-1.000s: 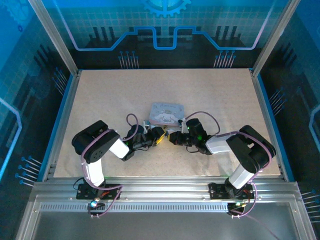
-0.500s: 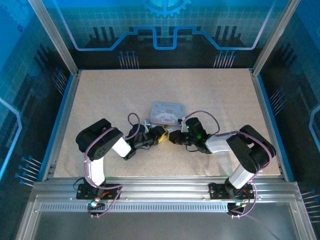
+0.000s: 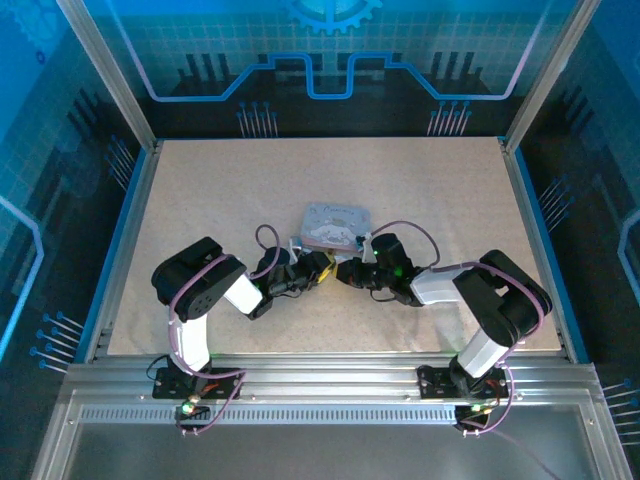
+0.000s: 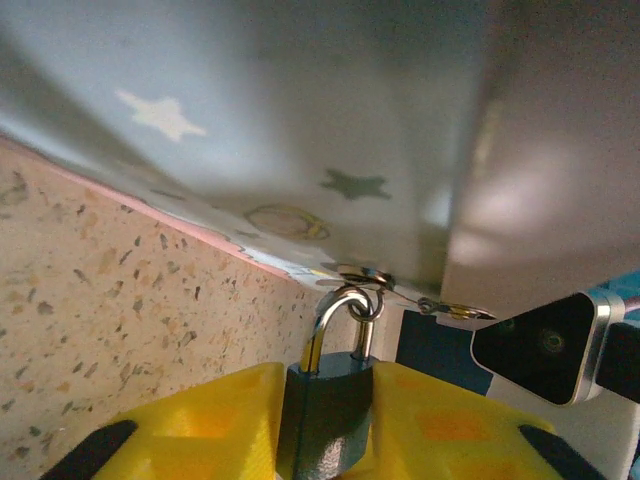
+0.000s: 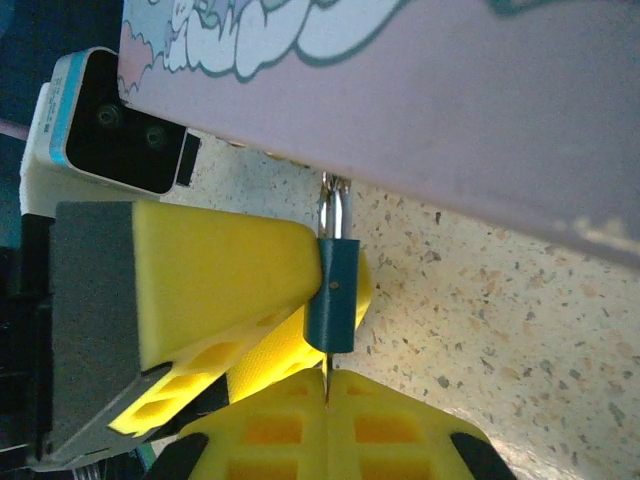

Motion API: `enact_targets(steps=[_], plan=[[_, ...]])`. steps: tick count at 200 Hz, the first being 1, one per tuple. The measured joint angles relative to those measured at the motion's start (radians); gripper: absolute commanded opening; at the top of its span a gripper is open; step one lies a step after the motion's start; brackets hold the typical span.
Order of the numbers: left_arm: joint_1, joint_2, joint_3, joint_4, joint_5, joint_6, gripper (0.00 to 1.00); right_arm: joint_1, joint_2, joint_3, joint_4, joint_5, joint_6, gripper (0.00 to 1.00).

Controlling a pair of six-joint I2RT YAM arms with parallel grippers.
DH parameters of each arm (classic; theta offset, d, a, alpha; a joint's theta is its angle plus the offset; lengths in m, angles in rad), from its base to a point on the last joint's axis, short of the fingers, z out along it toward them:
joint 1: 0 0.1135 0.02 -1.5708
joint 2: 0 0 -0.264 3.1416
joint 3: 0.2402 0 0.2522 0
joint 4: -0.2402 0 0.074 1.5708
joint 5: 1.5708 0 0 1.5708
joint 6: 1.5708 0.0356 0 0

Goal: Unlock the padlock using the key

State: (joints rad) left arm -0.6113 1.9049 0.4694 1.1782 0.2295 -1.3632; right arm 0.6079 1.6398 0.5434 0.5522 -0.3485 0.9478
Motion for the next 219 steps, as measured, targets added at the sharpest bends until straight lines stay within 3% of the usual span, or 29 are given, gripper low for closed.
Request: enact_targets(steps=[47, 155, 190, 219], plan=[[-0.005, 0.000, 0.000, 0.008, 0.004, 0.000, 0.12, -0.002, -0.051, 0.000, -0.073, 0.019, 0.012, 0.20], [-0.012, -0.079, -0.001, -0.103, -0.012, 0.008, 0.10, -0.010, -0.314, -0.024, -0.308, 0.141, -0.128, 0.47], [-0.014, -0.095, -0.001, -0.129, -0.016, 0.008, 0.10, -0.013, -0.459, -0.026, -0.380, 0.225, -0.261, 0.70], [-0.017, -0.116, -0.001, -0.161, -0.021, 0.009, 0.10, -0.013, -0.595, -0.040, -0.403, 0.304, -0.409, 0.99]])
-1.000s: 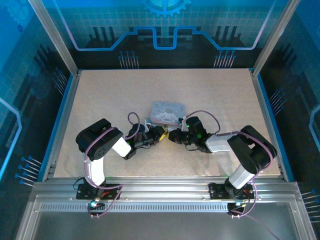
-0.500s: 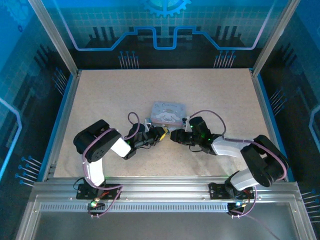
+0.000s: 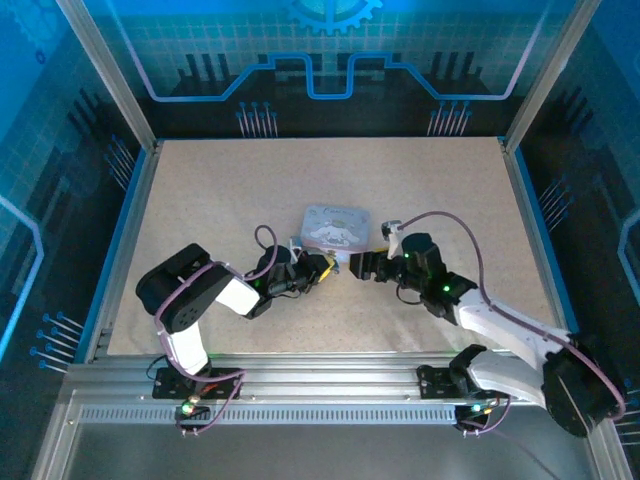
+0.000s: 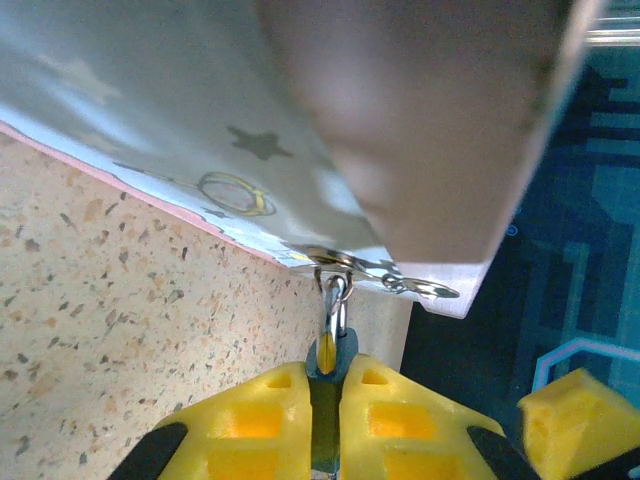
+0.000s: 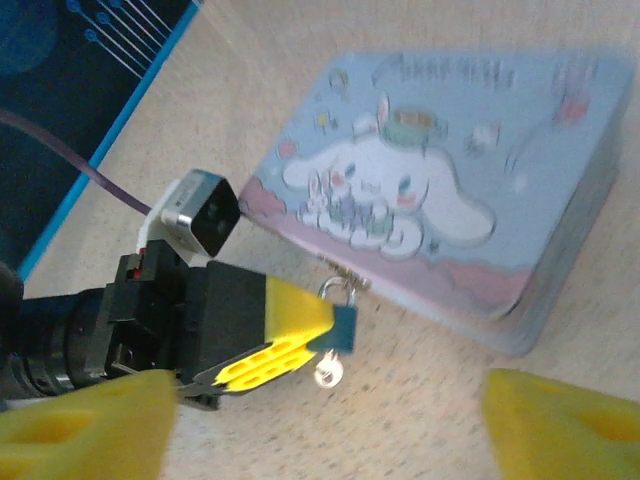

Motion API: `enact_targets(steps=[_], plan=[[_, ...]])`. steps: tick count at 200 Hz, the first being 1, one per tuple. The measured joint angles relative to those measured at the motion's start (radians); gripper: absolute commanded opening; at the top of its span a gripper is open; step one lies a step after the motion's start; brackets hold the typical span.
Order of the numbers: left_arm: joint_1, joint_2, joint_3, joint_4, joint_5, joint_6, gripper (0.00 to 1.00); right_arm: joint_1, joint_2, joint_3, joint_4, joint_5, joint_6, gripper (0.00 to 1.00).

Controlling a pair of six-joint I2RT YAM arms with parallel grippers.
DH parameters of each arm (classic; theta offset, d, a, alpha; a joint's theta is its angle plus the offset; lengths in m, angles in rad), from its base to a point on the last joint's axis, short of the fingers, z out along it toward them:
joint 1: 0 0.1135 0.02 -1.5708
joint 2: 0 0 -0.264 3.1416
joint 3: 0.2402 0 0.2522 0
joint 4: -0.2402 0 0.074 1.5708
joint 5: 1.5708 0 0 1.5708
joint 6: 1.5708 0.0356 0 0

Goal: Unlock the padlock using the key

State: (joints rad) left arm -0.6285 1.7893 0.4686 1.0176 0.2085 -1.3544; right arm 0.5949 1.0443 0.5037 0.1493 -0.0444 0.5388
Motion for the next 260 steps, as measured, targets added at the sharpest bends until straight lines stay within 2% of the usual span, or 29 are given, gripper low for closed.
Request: enact_targets(steps=[59, 98, 146, 200, 260], plan=[[-0.003, -0.024, 0.000, -0.031, -0.002, 0.002, 0.08, 0.021, -0.145, -0.072, 0.056, 0.044, -0.343, 1.00], [-0.003, -0.032, 0.000, -0.045, -0.002, 0.002, 0.06, 0.139, -0.195, -0.117, 0.098, 0.097, -0.666, 1.00], [-0.003, -0.032, 0.000, -0.045, -0.003, 0.001, 0.05, 0.232, -0.185, -0.168, 0.144, 0.223, -0.939, 1.00], [-0.003, -0.032, 0.000, -0.045, -0.002, -0.002, 0.03, 0.309, -0.103, -0.176, 0.178, 0.353, -1.092, 1.00], [-0.005, -0.033, 0.000, -0.045, -0.002, -0.010, 0.01, 0.373, 0.081, -0.151, 0.191, 0.457, -1.178, 1.00]])
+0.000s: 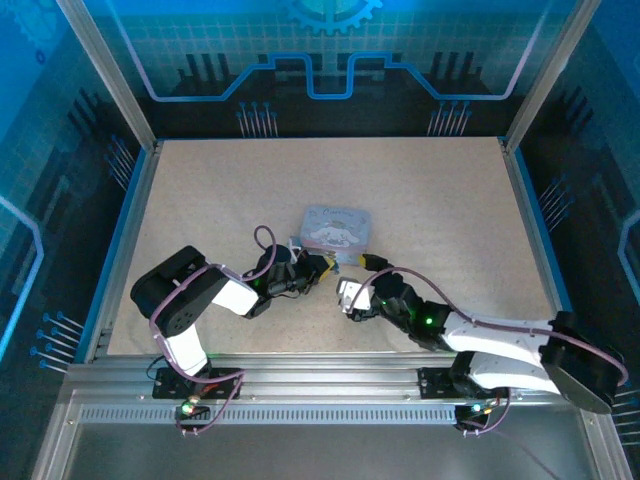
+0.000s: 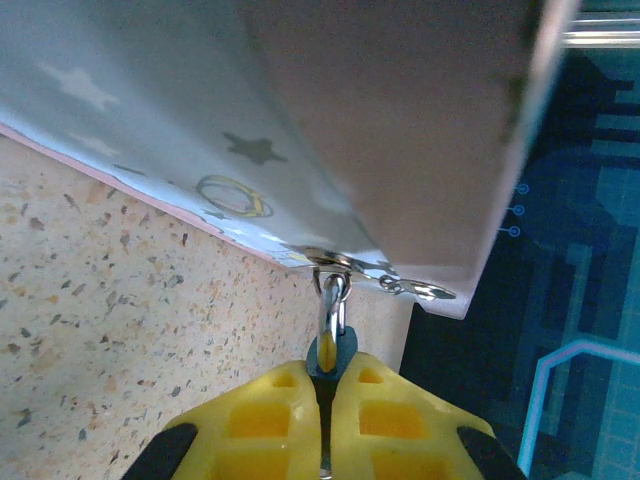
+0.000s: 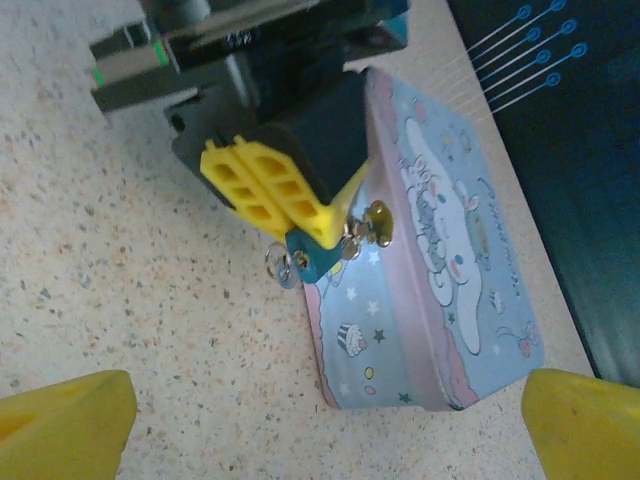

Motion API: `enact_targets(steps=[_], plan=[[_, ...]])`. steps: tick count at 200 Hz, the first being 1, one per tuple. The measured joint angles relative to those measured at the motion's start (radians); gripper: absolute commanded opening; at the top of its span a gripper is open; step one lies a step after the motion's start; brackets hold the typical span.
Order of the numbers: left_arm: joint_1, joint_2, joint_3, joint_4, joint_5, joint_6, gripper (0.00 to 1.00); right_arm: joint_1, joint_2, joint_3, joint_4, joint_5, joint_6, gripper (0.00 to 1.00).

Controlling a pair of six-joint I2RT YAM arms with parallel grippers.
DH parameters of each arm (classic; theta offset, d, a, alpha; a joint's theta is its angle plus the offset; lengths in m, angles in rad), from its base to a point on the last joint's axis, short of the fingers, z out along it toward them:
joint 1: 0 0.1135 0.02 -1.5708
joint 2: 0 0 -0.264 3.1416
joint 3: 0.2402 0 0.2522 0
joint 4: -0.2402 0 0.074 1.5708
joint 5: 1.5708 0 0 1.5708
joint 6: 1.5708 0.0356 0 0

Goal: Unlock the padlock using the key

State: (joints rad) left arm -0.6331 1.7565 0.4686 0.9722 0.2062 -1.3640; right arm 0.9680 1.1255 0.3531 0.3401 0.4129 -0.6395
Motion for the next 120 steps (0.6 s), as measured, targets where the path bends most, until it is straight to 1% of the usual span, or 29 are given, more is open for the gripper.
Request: enact_targets(steps=[21, 42, 94, 120], plan=[[-0.005, 0.000, 0.000, 0.000, 0.000, -0.005, 0.00, 0.003, 0.066, 0.024, 0.015, 0.011, -0.015, 0.98], [-0.007, 0.000, 0.000, 0.000, 0.000, -0.020, 0.00, 0.003, 0.126, 0.047, 0.040, 0.018, -0.025, 0.94], [-0.007, -0.002, 0.000, 0.000, 0.000, -0.031, 0.00, 0.002, 0.261, 0.097, 0.096, 0.021, -0.050, 0.72], [-0.007, -0.011, 0.000, 0.000, 0.000, -0.040, 0.00, 0.000, 0.305, 0.108, 0.110, 0.017, -0.054, 0.56]])
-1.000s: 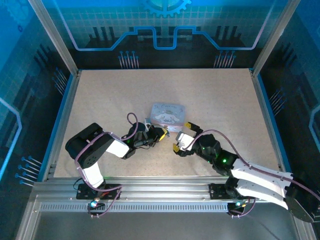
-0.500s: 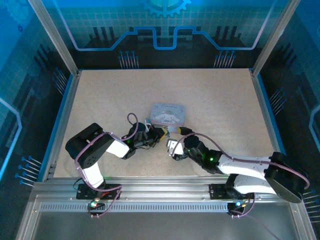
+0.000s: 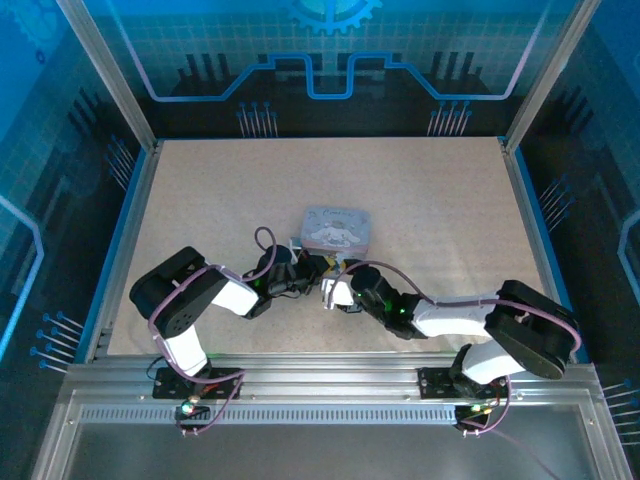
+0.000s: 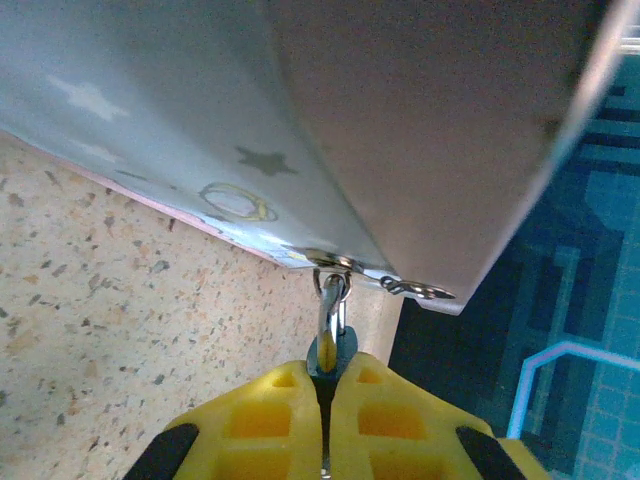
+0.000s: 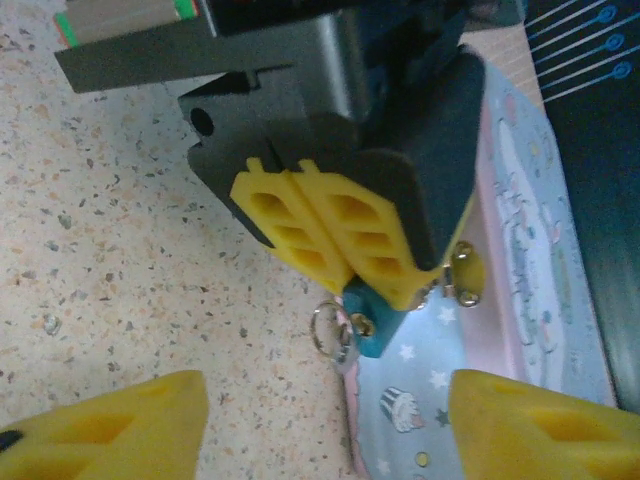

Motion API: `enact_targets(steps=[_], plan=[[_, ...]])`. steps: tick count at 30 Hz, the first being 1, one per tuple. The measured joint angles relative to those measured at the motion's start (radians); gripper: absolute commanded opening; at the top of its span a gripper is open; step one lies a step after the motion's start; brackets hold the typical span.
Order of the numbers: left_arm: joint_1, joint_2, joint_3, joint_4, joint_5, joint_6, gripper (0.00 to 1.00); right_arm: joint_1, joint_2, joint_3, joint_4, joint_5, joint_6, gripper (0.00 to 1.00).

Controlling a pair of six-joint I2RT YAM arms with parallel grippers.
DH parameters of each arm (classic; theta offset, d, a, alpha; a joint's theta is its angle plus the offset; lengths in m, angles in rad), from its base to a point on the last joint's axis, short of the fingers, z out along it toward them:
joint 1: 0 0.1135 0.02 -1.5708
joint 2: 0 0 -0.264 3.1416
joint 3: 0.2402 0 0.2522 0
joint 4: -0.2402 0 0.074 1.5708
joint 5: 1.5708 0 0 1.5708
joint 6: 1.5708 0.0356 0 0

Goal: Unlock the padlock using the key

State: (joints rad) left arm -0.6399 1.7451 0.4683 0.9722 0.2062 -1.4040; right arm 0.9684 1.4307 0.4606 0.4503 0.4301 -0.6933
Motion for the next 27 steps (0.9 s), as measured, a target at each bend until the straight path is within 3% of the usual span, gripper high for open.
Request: enact_targets(steps=[8, 27], plan=[[0.000, -0.005, 0.000, 0.000, 0.000, -0.009, 0.00, -0.003, 0.043, 0.021, 0.024, 0.000, 0.007, 0.35], [0.000, -0.005, -0.005, 0.000, 0.000, -0.012, 0.00, -0.010, 0.098, 0.048, 0.059, 0.028, 0.011, 0.14]])
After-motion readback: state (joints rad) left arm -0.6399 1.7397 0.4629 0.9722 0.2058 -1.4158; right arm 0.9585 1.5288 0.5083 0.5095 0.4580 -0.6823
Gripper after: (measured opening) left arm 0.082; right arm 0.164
